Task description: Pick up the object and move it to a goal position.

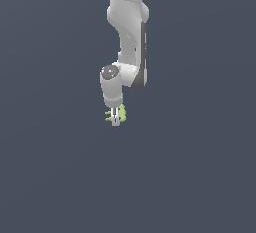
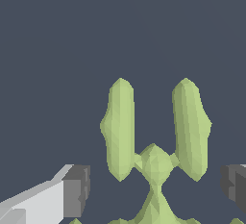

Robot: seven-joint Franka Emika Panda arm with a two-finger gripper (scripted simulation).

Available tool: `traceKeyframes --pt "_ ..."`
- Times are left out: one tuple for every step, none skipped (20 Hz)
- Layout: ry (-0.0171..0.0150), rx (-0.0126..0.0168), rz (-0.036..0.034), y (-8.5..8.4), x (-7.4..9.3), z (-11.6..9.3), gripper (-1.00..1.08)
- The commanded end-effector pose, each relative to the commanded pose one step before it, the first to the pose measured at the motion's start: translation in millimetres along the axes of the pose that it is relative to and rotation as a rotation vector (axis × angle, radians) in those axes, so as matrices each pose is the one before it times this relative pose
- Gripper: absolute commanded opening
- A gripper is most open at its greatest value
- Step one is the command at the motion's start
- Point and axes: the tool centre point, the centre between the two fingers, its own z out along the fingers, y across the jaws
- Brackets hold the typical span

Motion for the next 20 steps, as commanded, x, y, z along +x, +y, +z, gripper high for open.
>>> traceKeyframes --pt "0.00002 0.00110 0.00037 -0.40 -0.10 5.15 1.00" --pt "0.00000 0.00000 0.00000 -0.03 -0.04 0.81 1.00" --pt "0.00000 0.00000 0.00000 -0.01 -0.01 0.27 1.00" --pt "0.00000 0.00000 0.00000 0.00 0.00 0.00 -1.00" --pt "0.00000 0.00000 0.00000 0.00 0.00 0.00 -1.00" --pt "0.00000 0.00000 0.00000 0.00 0.00 0.00 -1.00" --pt "0.00000 0.00000 0.00000 0.00 0.00 0.00 -1.00" --pt "0.00000 0.00000 0.00000 0.00 0.00 0.00 -1.00" --pt "0.00000 0.00000 0.00000 0.00 0.00 0.00 -1.00" --pt "0.00000 0.00000 0.00000 0.00 0.00 0.00 -1.00" --pt "0.00000 0.00000 0.00000 0.00 0.00 0.00 -1.00" --pt "0.00000 0.00000 0.00000 0.00 0.00 0.00 -1.00" --pt "0.00000 0.00000 0.00000 0.00 0.00 0.00 -1.00" --pt "0.00028 0.00130 0.00143 -0.19 0.83 -0.71 -1.00" --pt "0.00000 0.00000 0.00000 -0.18 -0.25 -0.09 -1.00" --pt "0.00000 0.00000 0.00000 -0.55 -0.74 -0.28 -1.00" --pt "0.00000 0.00000 0.00000 -0.92 -1.24 -0.47 -1.00" --pt "0.00000 0.00000 0.00000 -1.29 -1.74 -0.66 -1.00" --pt "0.00000 0.00000 0.00000 -1.66 -2.24 -0.85 -1.00" --pt "0.00000 0.00000 0.00000 -2.03 -2.75 -1.05 -1.00"
